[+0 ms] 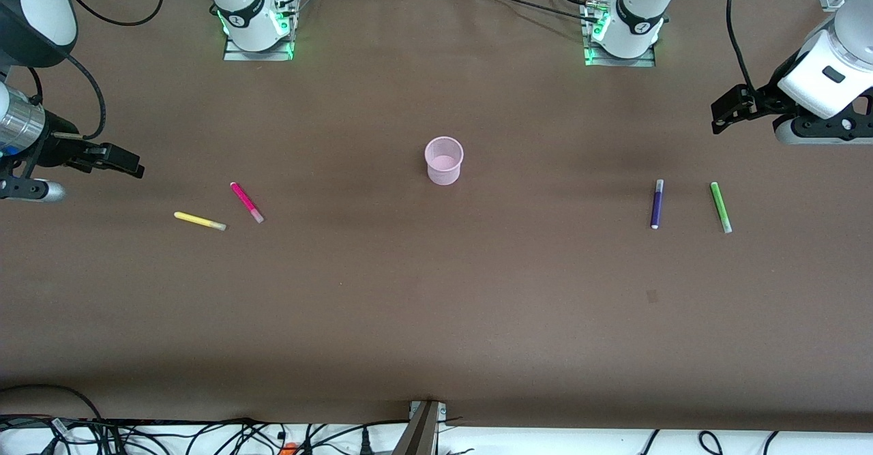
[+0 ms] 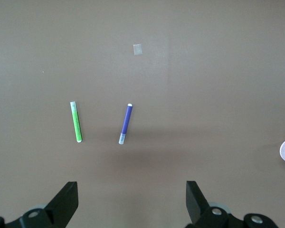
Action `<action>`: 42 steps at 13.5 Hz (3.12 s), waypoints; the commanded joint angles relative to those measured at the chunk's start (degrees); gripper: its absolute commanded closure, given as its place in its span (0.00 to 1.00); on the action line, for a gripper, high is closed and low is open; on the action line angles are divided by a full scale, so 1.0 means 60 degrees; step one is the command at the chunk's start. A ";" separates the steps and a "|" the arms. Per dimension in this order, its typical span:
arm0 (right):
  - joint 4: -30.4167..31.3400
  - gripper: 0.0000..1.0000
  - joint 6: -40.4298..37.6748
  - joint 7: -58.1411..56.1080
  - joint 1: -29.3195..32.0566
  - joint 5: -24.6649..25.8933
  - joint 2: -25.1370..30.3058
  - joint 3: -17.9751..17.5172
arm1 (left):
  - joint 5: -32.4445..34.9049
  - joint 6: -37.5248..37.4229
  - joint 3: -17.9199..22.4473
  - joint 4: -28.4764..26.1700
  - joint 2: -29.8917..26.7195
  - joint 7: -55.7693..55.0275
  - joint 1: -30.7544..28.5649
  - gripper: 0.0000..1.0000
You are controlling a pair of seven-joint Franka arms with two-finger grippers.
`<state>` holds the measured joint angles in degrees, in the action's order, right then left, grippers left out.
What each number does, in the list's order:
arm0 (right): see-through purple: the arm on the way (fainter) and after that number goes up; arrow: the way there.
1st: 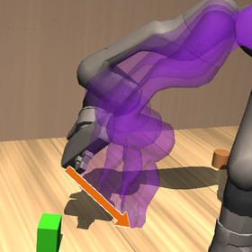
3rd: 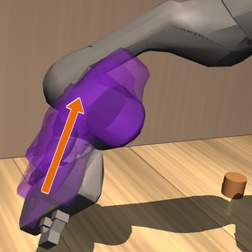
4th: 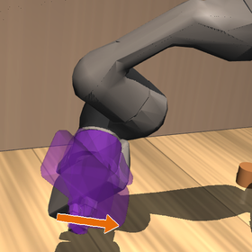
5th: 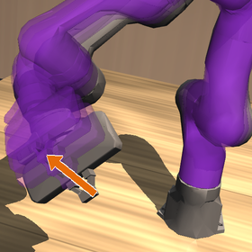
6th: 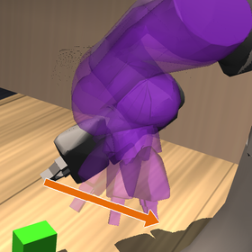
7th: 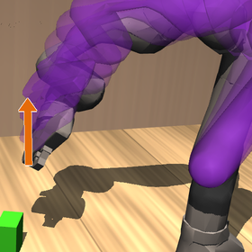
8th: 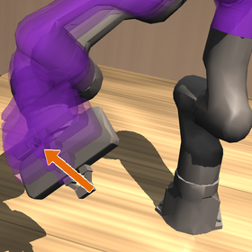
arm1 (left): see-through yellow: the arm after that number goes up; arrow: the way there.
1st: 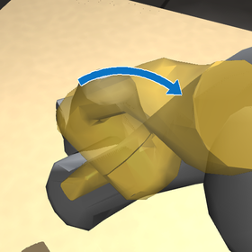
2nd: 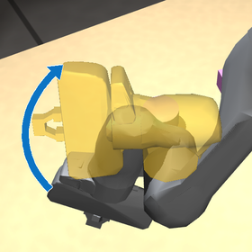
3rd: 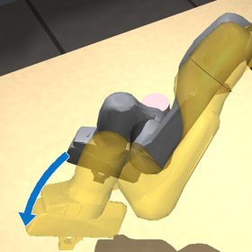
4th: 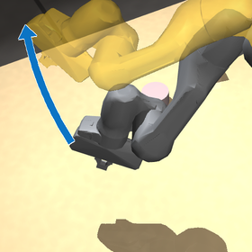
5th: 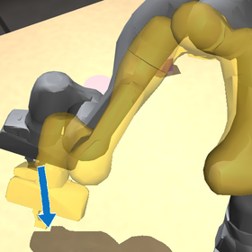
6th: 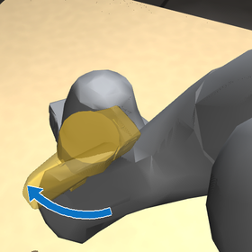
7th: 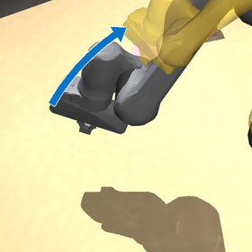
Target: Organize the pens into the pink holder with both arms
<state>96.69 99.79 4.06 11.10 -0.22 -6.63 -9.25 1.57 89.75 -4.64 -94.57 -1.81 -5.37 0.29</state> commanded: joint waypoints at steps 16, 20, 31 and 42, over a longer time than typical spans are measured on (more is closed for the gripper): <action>0.0711 0.00 0.0839 -0.0033 -0.0575 -0.0081 -0.1165 -0.0114 | 0.0076 -0.0442 -0.0018 0.0235 0.0039 0.0162 -0.0077 0.00; 0.3112 0.00 0.3239 -0.0149 -0.0839 -0.0066 -0.1150 -0.0348 | 0.0178 -0.0485 -0.0018 0.0235 0.0388 0.0453 -0.0063 0.00; 0.5857 0.00 0.6555 -0.3457 -0.0854 -0.0022 -0.1823 0.0061 | 0.1204 0.2992 0.0012 -0.1488 0.3174 0.2329 -0.0325 0.00; 0.6048 0.44 0.8549 -0.4251 -0.0854 -0.0037 -0.2557 0.0311 | 0.1277 0.7466 0.0056 -0.3705 0.4959 0.2403 -0.0971 0.00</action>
<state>132.21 150.57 -20.42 5.77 -0.22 -22.65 -7.21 7.99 132.51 -3.98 -117.34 26.66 8.33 -5.17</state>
